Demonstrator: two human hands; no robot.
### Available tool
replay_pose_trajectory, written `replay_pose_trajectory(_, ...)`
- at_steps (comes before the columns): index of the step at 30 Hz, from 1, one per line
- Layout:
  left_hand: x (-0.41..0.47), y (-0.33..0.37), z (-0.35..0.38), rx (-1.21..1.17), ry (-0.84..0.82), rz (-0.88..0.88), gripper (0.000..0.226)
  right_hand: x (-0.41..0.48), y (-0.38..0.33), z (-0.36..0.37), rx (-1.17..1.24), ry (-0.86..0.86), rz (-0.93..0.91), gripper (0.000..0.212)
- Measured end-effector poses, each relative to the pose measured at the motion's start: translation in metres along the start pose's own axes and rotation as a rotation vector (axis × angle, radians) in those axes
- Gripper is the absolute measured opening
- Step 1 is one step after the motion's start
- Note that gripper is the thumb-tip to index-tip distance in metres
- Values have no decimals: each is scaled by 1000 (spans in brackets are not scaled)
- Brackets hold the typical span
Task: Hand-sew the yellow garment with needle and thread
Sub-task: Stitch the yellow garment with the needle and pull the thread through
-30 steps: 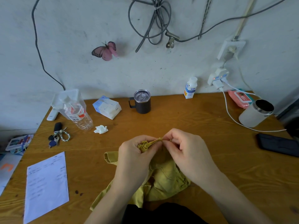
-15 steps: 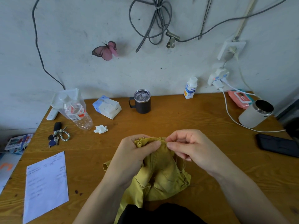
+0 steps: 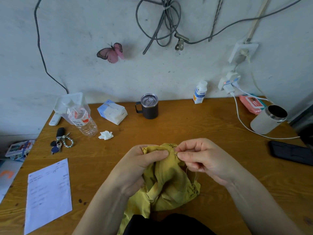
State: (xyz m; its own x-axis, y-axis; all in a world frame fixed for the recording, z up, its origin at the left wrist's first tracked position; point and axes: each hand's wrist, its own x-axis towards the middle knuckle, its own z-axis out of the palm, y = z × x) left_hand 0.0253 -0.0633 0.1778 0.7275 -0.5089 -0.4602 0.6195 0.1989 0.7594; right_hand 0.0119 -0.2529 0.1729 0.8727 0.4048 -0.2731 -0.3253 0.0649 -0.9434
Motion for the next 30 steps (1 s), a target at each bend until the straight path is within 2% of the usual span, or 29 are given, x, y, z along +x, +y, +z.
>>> replay_pose_trajectory(9,2,-8,5,-25,58,-1,25,2,12,7,-191,108,-167,10)
replay_pose_trajectory(16,3,-12,6,2,56,34,29,9,20,9,-37,76,-195,17)
replay_pose_trajectory(22,3,-13,2,-26,105,74,23,11,18,8,-279,207,-252,28)
replay_pose_trajectory(25,3,-13,1,-39,131,83,19,9,18,6,-323,258,-262,24)
replay_pose_trajectory(30,4,-13,1,-1,170,95,18,8,17,11,-600,409,-481,13)
